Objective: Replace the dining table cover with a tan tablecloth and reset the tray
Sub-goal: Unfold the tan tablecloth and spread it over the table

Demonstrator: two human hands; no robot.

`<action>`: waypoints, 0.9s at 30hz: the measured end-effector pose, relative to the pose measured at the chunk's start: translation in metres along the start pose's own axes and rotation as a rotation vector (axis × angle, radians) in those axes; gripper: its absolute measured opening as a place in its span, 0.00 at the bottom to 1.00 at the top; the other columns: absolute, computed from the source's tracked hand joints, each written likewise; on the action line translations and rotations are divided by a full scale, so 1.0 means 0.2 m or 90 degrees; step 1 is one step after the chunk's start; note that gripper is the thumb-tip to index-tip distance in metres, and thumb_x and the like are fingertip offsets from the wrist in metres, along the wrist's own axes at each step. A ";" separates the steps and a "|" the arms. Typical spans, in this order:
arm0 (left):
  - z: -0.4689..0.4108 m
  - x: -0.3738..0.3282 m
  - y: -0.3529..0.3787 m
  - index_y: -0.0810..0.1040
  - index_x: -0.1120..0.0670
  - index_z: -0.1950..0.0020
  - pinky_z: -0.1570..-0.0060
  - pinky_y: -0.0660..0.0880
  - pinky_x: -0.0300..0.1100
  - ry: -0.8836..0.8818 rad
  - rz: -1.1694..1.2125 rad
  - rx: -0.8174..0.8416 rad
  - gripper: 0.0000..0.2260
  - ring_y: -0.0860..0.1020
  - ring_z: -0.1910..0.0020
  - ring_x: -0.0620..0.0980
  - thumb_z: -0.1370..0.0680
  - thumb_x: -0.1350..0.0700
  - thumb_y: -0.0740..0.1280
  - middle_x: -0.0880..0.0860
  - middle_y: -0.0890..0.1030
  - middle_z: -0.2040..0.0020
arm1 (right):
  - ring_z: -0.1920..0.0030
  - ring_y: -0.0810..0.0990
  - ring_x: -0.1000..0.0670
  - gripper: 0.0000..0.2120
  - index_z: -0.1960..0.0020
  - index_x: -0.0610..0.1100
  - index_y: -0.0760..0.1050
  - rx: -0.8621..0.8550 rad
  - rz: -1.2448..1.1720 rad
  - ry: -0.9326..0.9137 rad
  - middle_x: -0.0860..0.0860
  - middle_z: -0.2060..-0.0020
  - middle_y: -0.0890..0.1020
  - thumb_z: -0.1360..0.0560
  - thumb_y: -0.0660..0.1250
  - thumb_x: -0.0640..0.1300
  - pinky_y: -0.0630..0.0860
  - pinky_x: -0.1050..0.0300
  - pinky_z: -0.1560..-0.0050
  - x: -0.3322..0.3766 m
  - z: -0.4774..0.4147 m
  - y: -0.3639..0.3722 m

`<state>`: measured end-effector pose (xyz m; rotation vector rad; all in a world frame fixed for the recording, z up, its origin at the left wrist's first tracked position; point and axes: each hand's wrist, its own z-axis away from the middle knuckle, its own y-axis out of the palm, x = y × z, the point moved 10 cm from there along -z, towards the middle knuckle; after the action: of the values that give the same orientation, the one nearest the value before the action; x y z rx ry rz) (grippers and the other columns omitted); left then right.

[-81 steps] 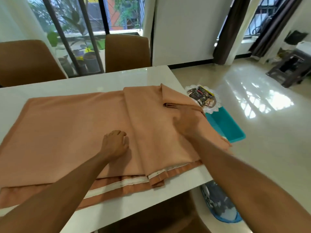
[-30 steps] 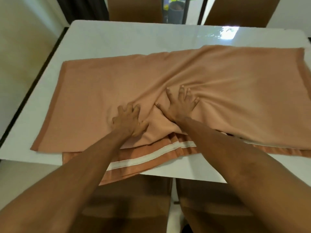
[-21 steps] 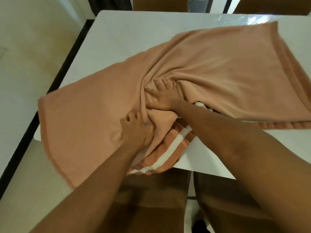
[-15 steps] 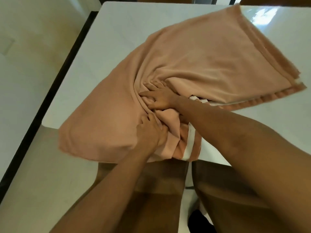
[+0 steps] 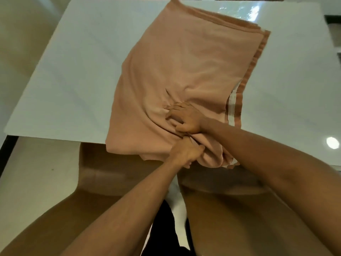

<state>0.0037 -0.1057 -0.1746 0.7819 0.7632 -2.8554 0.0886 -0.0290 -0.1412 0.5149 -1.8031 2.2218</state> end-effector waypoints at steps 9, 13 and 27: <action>0.08 -0.35 -0.20 0.77 0.49 0.59 0.70 0.67 0.40 0.311 -0.363 -0.165 0.08 0.76 0.65 0.48 0.27 0.45 0.65 0.47 0.78 0.64 | 0.57 0.82 0.51 0.10 0.51 0.47 0.82 -0.186 -0.364 0.216 0.52 0.58 0.84 0.24 0.66 0.52 0.78 0.44 0.51 -0.23 0.50 -0.06; -0.03 -0.35 -0.42 0.79 0.48 0.45 0.50 0.76 0.50 0.326 -0.364 -0.268 0.13 0.76 0.48 0.54 0.26 0.44 0.67 0.51 0.80 0.46 | 0.54 0.81 0.49 0.10 0.47 0.51 0.81 -0.406 -0.189 0.341 0.54 0.57 0.84 0.26 0.69 0.51 0.77 0.49 0.50 -0.41 0.60 -0.20; -0.75 -0.36 -0.65 0.37 0.30 0.25 0.35 0.35 0.76 0.157 -0.430 -0.223 0.38 0.32 0.22 0.56 0.32 0.19 0.38 0.42 0.33 0.21 | 0.19 0.46 0.43 0.35 0.21 0.64 0.56 -0.284 0.055 0.555 0.47 0.18 0.52 0.25 0.47 0.76 0.42 0.38 0.22 -0.96 0.33 -0.20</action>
<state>0.1088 0.0770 -0.1931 0.9762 1.8060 -3.0256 0.2869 -0.0764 -0.1721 -0.5480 -1.7047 1.5820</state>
